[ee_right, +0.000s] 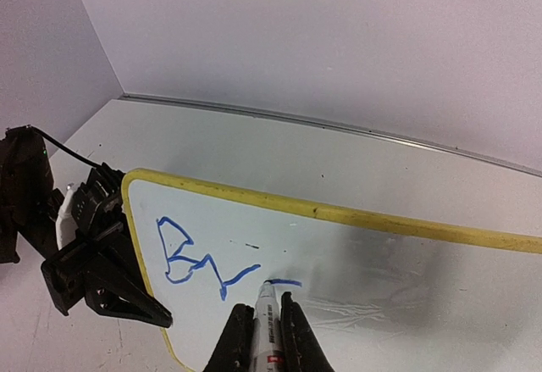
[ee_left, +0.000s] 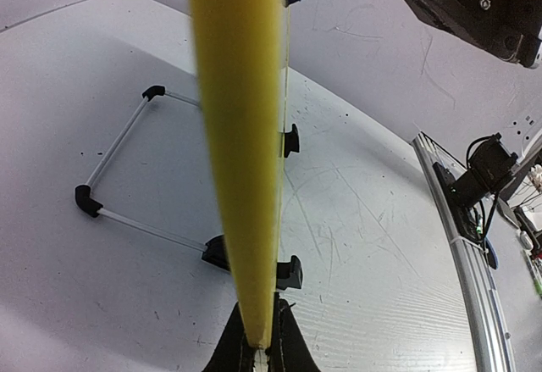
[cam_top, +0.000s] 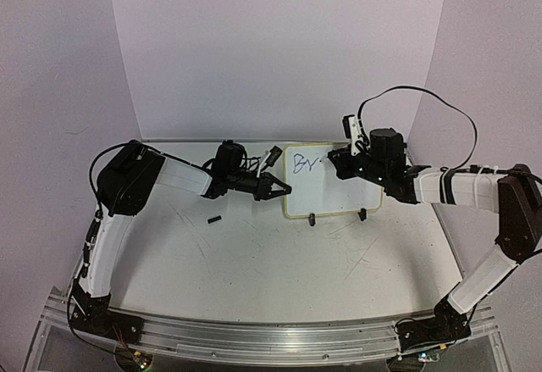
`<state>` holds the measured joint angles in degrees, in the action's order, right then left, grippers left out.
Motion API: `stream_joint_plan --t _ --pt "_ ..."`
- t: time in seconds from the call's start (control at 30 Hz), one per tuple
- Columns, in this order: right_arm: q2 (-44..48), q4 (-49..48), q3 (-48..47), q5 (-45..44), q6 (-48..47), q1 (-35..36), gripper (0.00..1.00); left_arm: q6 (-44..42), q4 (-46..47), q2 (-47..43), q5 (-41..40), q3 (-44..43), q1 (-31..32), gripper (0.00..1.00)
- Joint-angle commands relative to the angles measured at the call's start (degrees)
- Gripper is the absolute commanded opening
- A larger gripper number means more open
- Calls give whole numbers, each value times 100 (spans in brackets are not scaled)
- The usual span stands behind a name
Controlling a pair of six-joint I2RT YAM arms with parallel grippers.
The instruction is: Write a sentence on the whiteboard
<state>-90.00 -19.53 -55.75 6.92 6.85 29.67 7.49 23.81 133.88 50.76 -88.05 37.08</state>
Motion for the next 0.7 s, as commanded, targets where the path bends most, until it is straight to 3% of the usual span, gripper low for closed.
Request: stream_joint_plan --t 0.0,0.67 --pt "-71 -25 -69 11 96 39 0 -406 -615 66 -349 16 32 0" --pt "-9 148 163 -100 167 43 0 -415 -658 58 -357 16 27 0"
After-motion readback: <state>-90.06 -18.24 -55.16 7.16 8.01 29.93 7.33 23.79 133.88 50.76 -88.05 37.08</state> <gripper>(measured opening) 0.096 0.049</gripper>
